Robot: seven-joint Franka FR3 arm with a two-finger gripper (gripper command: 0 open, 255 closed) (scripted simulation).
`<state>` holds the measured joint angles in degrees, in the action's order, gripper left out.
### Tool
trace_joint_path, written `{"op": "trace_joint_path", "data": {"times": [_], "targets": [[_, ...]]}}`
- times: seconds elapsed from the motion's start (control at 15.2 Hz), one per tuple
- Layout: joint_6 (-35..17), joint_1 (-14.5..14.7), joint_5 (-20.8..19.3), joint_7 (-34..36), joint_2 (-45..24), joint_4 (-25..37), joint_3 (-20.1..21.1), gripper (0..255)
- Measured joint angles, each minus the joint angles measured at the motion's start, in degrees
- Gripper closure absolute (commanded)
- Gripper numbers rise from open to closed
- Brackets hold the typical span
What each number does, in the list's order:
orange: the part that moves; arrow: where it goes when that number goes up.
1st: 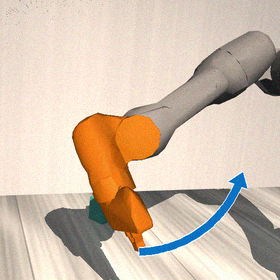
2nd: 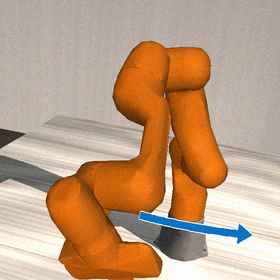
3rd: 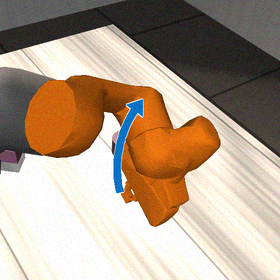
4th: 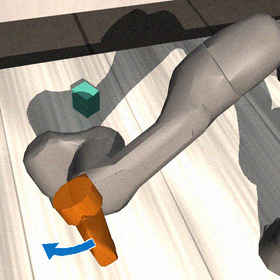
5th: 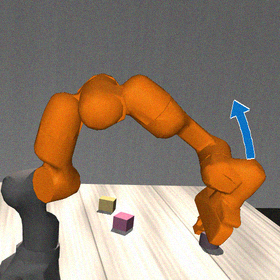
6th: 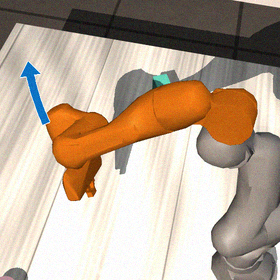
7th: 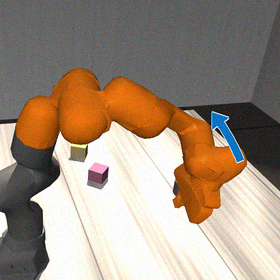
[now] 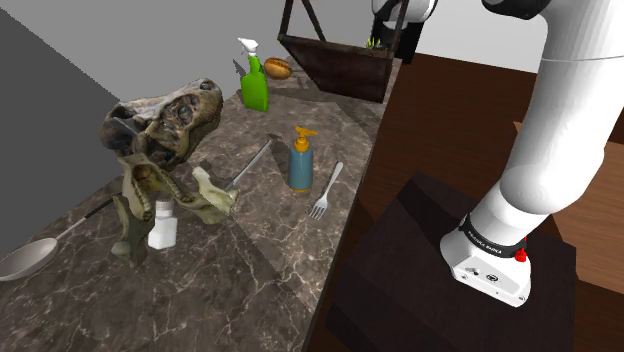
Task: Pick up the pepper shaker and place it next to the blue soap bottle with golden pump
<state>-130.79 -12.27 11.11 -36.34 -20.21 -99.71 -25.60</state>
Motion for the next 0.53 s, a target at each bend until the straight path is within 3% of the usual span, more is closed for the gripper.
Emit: {"op": "trace_joint_path", "data": {"times": [0.07, 0.53], "targets": [[-2.2, 0.0, 0.3, 0.0, -0.6, -0.2, 0.1, 0], [0.4, -0.1, 1.3, -0.6, -2.4, 0.0, 1.4, 0]]}}
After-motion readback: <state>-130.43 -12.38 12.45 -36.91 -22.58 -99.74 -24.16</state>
